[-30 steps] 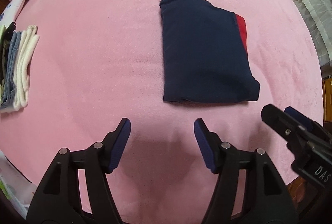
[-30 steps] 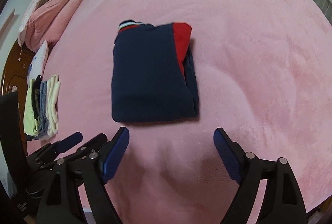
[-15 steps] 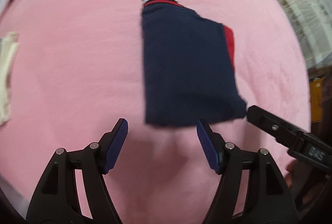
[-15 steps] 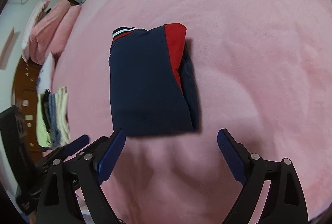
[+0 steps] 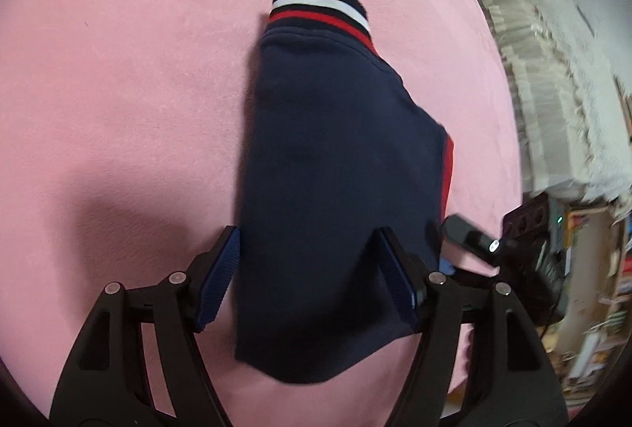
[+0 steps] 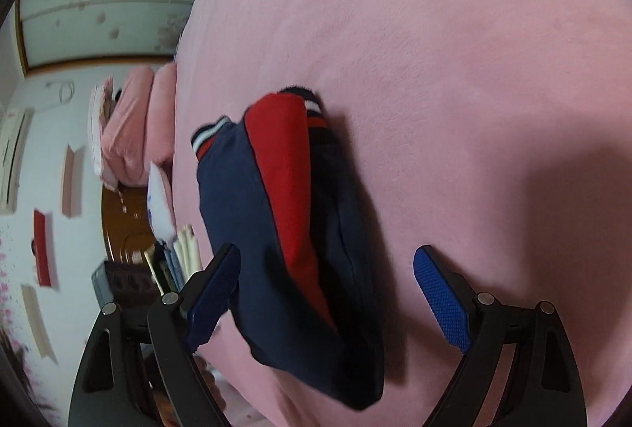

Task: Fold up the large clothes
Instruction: 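Grasp the folded jacket bundle with both grippers, then carry the bundle with both grippers onto the clothes stack and release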

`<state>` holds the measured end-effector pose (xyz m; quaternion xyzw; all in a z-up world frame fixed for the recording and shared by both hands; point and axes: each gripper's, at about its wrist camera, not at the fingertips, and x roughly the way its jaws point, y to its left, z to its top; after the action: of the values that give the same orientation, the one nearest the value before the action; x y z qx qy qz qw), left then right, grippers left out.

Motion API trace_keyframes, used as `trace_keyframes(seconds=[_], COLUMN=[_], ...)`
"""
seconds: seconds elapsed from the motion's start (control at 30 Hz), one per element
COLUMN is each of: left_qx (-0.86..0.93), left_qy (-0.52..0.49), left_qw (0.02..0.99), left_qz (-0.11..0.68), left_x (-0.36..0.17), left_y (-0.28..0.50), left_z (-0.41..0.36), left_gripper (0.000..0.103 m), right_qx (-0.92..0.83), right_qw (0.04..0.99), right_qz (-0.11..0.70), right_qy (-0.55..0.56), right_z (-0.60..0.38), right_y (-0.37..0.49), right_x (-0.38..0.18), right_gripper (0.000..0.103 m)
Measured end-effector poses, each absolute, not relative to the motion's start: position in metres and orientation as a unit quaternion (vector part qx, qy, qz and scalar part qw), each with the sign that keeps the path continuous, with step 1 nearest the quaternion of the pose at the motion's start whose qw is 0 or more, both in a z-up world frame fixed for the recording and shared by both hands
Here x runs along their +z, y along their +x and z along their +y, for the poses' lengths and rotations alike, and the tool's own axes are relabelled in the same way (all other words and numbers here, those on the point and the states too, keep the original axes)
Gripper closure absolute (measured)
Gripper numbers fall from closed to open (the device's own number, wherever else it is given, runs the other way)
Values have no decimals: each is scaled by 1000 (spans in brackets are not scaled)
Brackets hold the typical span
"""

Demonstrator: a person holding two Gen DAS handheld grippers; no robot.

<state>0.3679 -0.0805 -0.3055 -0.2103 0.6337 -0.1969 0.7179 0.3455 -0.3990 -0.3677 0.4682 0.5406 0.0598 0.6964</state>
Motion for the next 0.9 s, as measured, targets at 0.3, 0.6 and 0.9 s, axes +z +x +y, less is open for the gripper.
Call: trace_keyframes(seconds=[0.3,0.6,0.9], left_qx=[-190,-214,-193], left_qy=[-256,-267,-334], left_qw=[719,734,726], left_qz=[617,586,569], left_x=[-333,-304,-262], left_y=[378,354,299], left_z=[-77,-63,48], left_gripper=[42,54,55], right_qx=[91,68,88], right_qw=[680,695,706], right_qz=[544,551,565], right_qy=[483,458,419], right_z=[-372,-352,-261], right_y=[379,378,355], right_x=[-384,-345,-285], right_gripper=[47,61,63])
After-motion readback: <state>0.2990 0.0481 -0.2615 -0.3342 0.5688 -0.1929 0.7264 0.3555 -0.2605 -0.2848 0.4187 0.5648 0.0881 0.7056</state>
